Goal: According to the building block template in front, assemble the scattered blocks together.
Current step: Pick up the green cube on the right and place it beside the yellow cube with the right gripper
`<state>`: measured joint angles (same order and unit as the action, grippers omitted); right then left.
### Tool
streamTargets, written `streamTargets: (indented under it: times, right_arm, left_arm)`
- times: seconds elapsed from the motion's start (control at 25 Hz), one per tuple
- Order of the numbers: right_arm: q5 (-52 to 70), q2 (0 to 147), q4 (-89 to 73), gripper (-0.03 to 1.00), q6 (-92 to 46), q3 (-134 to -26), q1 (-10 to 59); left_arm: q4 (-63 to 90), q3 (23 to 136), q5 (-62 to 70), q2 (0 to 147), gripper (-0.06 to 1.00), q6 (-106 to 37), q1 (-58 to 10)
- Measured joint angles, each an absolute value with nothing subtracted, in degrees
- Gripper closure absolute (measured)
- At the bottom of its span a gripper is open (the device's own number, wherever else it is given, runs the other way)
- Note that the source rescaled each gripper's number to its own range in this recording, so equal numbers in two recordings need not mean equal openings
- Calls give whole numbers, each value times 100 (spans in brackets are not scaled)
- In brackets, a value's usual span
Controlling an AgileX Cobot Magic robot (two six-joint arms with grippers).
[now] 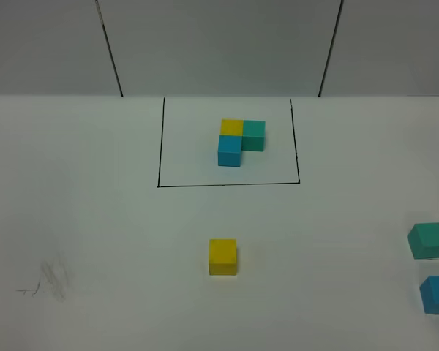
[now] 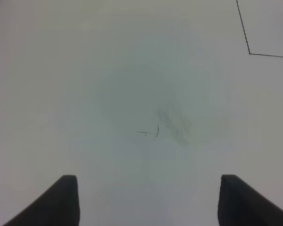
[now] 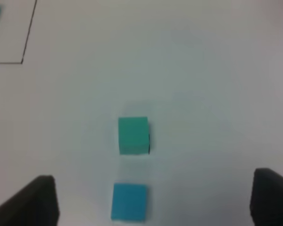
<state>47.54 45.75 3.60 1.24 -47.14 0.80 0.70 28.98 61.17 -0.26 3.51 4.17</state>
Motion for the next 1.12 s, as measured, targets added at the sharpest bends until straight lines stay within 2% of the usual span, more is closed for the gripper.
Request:
streamTargets:
  times: [0.24, 0.4, 0.76, 1.12]
  right_arm:
    - [5181, 7320, 250, 29, 58, -6318, 80]
    - [5515, 8585, 235, 29, -66, -7015, 80]
    - [5229, 9881, 330, 29, -356, -7133, 80]
    - [5135, 10383, 368, 29, -202, -6837, 80]
  left_arm:
    - [70, 2898, 6117, -26, 57, 351, 417]
    - [70, 2898, 6117, -26, 57, 336, 417]
    - [70, 2898, 6117, -26, 57, 331, 417]
    - [70, 2898, 6115, -26, 57, 331, 417]
